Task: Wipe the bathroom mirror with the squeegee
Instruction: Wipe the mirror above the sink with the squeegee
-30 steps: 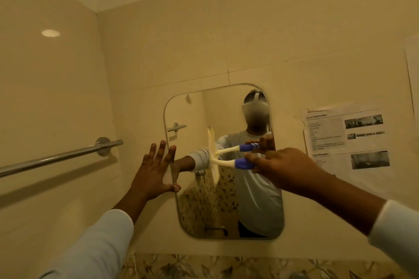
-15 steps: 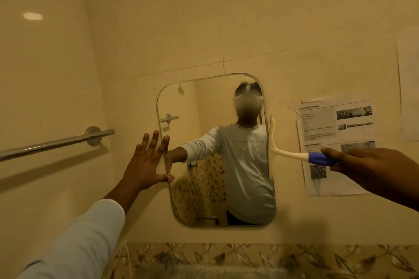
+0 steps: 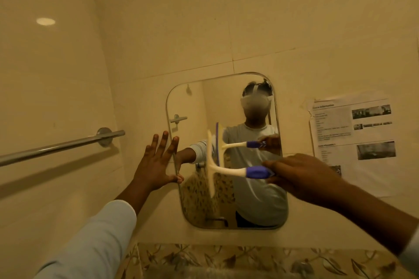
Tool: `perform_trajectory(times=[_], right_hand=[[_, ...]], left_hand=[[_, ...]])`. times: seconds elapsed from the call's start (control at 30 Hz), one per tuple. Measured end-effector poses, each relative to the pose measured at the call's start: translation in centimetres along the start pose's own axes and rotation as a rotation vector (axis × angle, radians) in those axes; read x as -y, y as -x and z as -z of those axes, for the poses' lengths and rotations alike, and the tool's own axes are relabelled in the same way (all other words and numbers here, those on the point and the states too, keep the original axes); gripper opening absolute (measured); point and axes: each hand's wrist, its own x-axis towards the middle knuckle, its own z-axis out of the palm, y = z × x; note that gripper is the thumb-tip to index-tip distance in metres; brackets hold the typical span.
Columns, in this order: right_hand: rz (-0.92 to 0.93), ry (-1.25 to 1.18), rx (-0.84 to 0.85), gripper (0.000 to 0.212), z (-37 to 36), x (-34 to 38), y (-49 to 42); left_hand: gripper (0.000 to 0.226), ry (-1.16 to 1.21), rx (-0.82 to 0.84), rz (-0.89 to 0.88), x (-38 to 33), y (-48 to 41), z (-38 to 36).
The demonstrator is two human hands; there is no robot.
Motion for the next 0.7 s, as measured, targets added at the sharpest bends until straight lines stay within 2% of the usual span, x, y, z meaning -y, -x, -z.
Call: perform_trajectory(times=[0.1,0.3,0.57,0.7], right_hand=[[0.019,-0.059,0.052,0.039,-2.9,2.6,-3.9],[0.037,-0.104,0.071,0.038,-7.6,4.1,-8.2],[-0.062,-0.141,0.136,0.046,-9.0,2.3,-6.4],[-0.057,-0.099,0.071,0.042,-7.7,0.4,-3.3]], left_hand=[[0.141,0.004,0.011,0.004,0.0,0.1,0.0],[0.143,-0.03,0.025,0.008,0.0,-0.2,0.0],[0.142,-0.01,-0.003,0.011,0.1,-0.2,-0.3],[0.142,-0.017,-0.011,0.005,0.1,-0.2,-0.4]])
